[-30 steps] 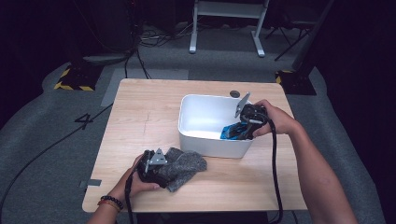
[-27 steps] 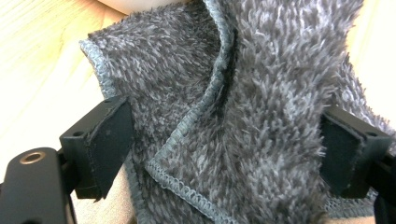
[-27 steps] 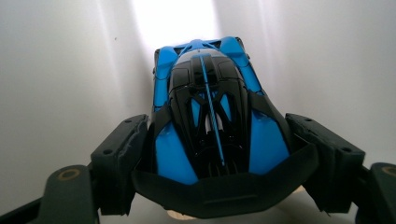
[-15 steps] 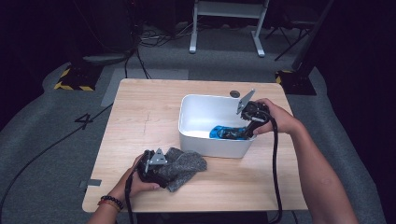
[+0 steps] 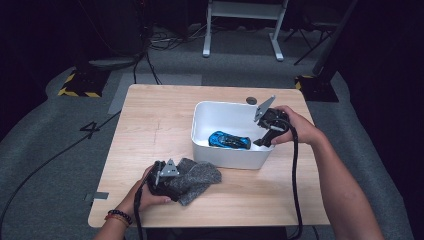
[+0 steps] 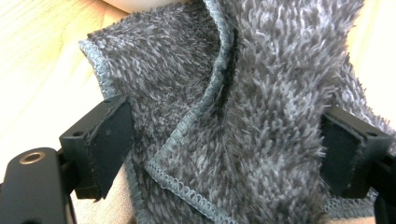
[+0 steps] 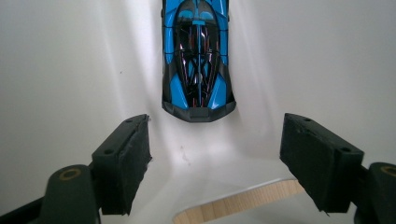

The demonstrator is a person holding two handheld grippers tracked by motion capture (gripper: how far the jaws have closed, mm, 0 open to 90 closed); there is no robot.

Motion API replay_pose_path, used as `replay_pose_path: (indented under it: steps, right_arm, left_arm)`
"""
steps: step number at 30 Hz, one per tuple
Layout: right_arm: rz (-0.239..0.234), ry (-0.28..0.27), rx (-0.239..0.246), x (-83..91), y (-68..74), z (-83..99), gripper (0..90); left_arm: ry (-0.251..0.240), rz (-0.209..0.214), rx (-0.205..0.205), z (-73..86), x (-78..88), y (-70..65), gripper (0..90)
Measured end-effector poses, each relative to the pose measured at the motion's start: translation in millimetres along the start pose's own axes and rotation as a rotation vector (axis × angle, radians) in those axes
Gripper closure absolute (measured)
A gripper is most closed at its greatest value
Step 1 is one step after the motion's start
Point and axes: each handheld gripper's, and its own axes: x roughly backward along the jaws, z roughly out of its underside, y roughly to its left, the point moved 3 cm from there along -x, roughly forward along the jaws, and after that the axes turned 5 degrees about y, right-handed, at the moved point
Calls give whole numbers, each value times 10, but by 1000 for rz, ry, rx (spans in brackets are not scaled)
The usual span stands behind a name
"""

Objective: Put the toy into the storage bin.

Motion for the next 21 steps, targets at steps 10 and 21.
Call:
replay_pose_path:
  steps: [10,21]
  right_arm:
    - [45,-68,-9,52,-4,-6,230]
    - [115,-195,-81,130,-6,16,224]
  left_arm:
    - [0,0,1,0,0,-1,142]
    - [0,0,0,0,0,0,142]
